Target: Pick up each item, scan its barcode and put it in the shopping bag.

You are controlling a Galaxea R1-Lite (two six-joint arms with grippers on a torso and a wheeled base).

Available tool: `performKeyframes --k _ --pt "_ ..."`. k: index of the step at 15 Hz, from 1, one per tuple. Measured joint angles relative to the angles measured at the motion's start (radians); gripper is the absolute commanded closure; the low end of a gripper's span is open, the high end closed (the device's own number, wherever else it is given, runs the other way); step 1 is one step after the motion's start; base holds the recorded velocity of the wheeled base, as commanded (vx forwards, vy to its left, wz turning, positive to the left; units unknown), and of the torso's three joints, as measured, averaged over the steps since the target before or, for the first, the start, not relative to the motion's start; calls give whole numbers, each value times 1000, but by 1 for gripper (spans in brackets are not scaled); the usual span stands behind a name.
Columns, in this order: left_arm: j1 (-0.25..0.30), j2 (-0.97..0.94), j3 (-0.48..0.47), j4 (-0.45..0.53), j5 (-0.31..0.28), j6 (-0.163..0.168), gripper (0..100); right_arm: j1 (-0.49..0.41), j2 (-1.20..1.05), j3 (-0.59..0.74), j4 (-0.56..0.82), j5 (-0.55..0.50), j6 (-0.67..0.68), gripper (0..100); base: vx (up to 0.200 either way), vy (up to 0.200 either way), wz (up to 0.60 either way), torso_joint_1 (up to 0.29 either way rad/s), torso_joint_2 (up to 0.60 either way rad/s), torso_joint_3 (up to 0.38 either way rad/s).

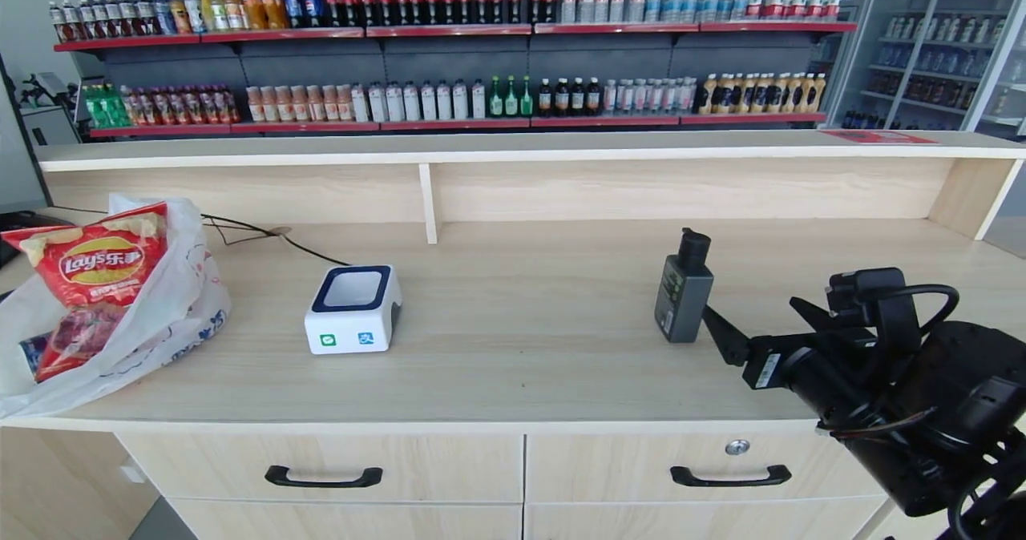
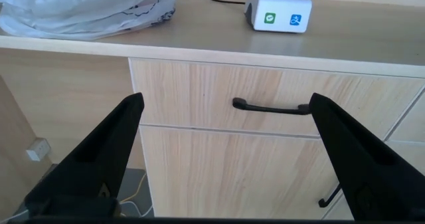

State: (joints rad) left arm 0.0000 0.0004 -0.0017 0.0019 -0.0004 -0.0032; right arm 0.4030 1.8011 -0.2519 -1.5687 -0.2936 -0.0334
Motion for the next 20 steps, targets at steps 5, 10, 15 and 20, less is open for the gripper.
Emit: performKeyframes --k 5,10,15,20 --pt "0 0 0 0 0 -1 0 1 52 -59 -1 1 1 0 0 0 0 0 0 0" --pt "0 0 0 0 0 -1 0 0 111 -106 -1 3 1 0 0 0 0 0 0 0" --pt "0 0 0 0 0 -1 0 -5 159 -196 -1 2 0 0 0 0 0 0 0 0" --pt "0 0 0 0 0 -4 0 -19 230 -286 -1 12 2 0 0 0 0 0 0 0"
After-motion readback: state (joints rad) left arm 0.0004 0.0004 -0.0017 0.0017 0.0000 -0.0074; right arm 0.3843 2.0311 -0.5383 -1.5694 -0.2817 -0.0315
